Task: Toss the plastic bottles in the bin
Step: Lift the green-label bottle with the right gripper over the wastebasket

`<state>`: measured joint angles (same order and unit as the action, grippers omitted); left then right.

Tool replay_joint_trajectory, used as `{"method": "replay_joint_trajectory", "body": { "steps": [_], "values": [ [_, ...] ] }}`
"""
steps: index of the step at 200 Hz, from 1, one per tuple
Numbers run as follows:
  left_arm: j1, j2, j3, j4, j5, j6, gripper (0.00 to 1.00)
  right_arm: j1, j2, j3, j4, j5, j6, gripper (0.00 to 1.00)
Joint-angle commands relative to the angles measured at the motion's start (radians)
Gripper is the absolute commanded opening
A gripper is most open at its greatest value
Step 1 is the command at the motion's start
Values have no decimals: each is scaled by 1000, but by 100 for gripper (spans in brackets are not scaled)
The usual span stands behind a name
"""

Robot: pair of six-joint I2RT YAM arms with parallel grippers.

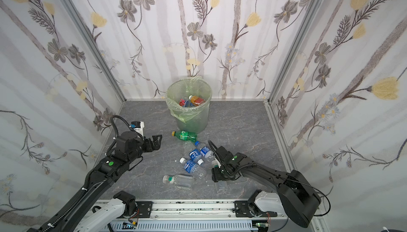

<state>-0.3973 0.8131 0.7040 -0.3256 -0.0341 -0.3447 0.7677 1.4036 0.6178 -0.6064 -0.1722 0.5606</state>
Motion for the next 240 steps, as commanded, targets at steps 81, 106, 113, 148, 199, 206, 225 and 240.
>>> {"method": "replay_joint_trajectory", "body": {
  "steps": [81,106,113,148,199,206,225,240],
  "values": [
    [1,-35,32,22,-35,9,100,-19,-207,181,-53,177,-11,48],
    [2,-35,34,21,-29,10,100,-90,-263,270,-78,184,-63,46],
    [1,-35,35,22,-29,12,100,-111,-279,294,-76,181,-77,45],
    [1,-38,37,22,-30,15,100,-151,-384,396,13,224,-184,43],
    [1,-16,55,22,-30,20,100,-184,-402,509,231,215,-304,46],
    [1,-14,58,22,-26,19,100,-187,-365,551,257,210,-320,46],
    [2,-9,71,22,-9,19,100,-199,-213,713,333,160,-339,44],
    [2,-13,77,21,10,22,100,-208,-27,890,375,112,-342,43]
  ]
}}
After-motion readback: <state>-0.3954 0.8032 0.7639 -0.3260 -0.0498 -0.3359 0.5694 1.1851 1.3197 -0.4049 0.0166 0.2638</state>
